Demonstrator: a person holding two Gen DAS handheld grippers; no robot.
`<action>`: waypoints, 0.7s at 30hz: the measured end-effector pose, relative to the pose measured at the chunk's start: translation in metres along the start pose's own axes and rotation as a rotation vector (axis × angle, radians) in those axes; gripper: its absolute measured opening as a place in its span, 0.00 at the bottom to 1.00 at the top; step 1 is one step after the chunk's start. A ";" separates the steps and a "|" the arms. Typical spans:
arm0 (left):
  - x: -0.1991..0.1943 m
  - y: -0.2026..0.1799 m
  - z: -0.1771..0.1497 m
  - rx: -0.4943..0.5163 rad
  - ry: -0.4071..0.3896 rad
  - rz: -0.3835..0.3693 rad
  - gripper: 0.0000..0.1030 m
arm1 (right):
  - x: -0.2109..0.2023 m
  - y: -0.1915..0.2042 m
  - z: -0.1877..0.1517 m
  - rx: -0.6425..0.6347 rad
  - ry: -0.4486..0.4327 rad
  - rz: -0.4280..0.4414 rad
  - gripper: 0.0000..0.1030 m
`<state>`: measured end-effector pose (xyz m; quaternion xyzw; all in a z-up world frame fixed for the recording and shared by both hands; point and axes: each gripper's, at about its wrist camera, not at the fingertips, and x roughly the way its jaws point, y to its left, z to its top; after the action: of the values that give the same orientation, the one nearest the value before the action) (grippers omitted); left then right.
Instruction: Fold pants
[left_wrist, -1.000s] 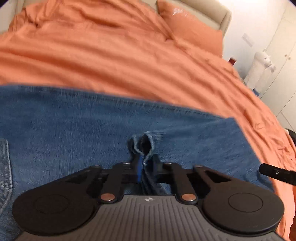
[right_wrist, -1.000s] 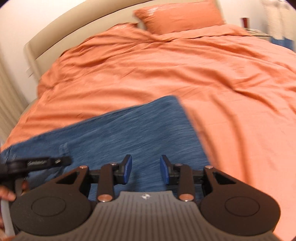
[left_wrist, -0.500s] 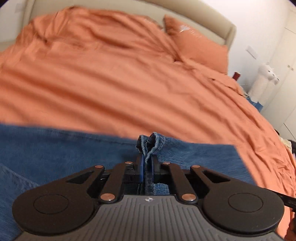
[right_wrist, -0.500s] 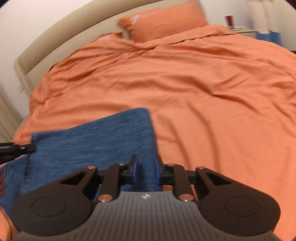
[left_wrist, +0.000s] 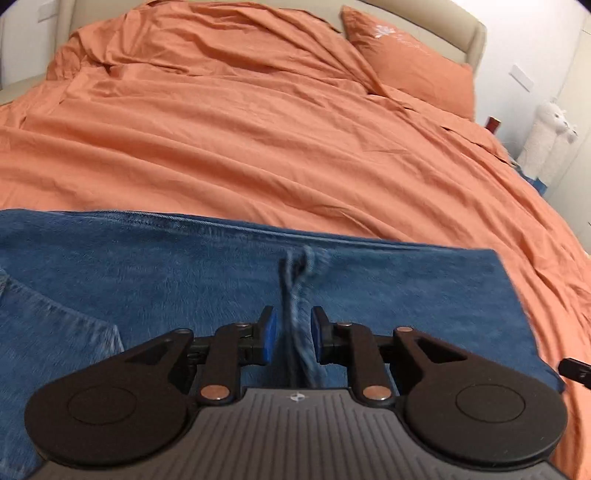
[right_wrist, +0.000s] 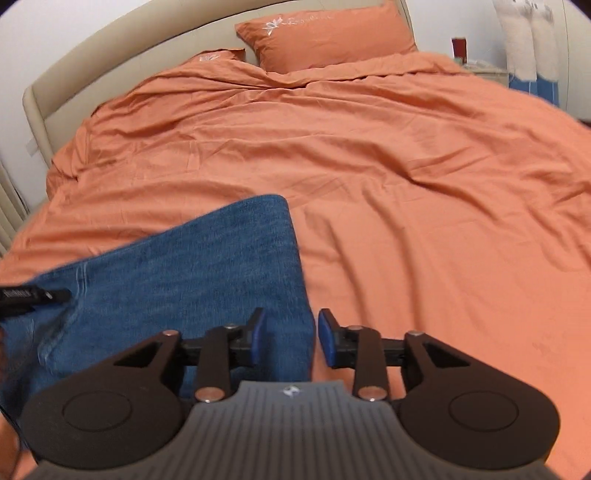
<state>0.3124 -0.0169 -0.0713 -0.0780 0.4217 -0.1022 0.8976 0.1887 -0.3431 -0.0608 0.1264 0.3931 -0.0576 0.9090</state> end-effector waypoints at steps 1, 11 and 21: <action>-0.006 -0.006 -0.002 0.010 0.000 -0.005 0.21 | -0.006 0.003 -0.004 -0.017 0.002 -0.014 0.29; -0.011 -0.023 -0.029 0.053 0.022 -0.020 0.21 | -0.025 0.014 -0.027 -0.168 0.051 -0.095 0.28; 0.016 -0.014 -0.035 0.067 0.066 0.032 0.09 | 0.018 0.033 -0.033 -0.363 0.097 -0.175 0.09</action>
<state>0.2933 -0.0358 -0.1023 -0.0378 0.4486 -0.1042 0.8868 0.1851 -0.3024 -0.0896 -0.0716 0.4496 -0.0585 0.8884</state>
